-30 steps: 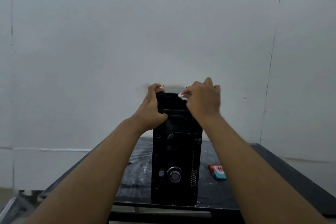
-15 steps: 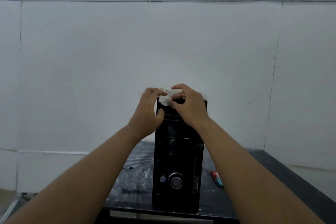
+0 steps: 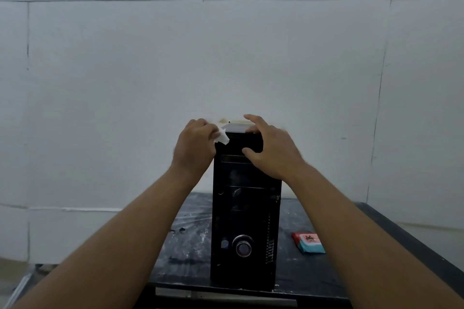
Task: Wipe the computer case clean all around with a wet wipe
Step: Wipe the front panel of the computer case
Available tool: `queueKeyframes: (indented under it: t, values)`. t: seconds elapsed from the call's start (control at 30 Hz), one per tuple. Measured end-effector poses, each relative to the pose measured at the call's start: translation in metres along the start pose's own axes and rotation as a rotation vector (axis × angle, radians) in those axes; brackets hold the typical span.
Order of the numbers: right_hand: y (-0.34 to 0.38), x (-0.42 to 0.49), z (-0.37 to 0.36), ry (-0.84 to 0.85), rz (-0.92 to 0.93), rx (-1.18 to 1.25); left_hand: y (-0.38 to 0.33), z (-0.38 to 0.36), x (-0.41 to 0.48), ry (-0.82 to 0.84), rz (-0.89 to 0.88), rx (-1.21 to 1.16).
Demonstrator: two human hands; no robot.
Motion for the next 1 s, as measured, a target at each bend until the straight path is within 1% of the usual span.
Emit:
queueKeyframes:
  t: [0.13, 0.23, 0.3, 0.37, 0.47, 0.53, 0.67, 0.73, 0.8, 0.87, 1.0]
  values:
    - [-0.002, -0.012, -0.009, -0.032, 0.007, -0.043, 0.031, -0.002, -0.032, 0.020, 0.261, -0.164]
    - [-0.001, -0.012, -0.012, -0.059, 0.004, -0.038, 0.029, 0.000, -0.050, -0.090, 0.382, -0.303]
    - [-0.001, -0.011, -0.012, -0.063, -0.009, -0.031, 0.022, 0.001, -0.042, -0.154, 0.408, -0.345]
    - [-0.001, -0.010, -0.012, -0.054, 0.002, -0.040, 0.010, -0.003, -0.021, -0.124, 0.344, -0.328]
    - [-0.004, -0.012, -0.013, -0.025, 0.008, -0.036, -0.008, -0.009, -0.004, -0.026, 0.197, -0.207]
    - [-0.005, -0.013, -0.012, -0.020, 0.006, -0.031, -0.008, -0.005, -0.008, -0.030, 0.203, -0.186]
    - [-0.003, -0.012, -0.015, -0.021, 0.009, -0.079, 0.008, -0.002, -0.044, -0.091, 0.320, -0.245]
    - [-0.002, -0.011, -0.017, -0.019, 0.013, -0.117, 0.015, -0.007, -0.061, -0.099, 0.339, -0.273]
    - [0.000, -0.012, -0.017, -0.018, 0.020, -0.143, 0.020, -0.011, -0.077, -0.090, 0.310, -0.274]
    - [0.001, -0.012, -0.018, -0.005, 0.024, -0.170, 0.019, -0.013, -0.093, -0.062, 0.239, -0.264]
    - [0.003, -0.017, -0.024, 0.020, 0.086, -0.323, 0.010, -0.014, -0.108, 0.001, 0.104, -0.233]
Point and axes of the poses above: each hand's wrist, its own x-axis towards the middle knuckle, its own z-axis out of the back of the hand, y = z × x, the point moved 9 cm from there along x, towards the middle knuckle, and after that the axes turned 2 degrees about -y, right-handed, at the moved point
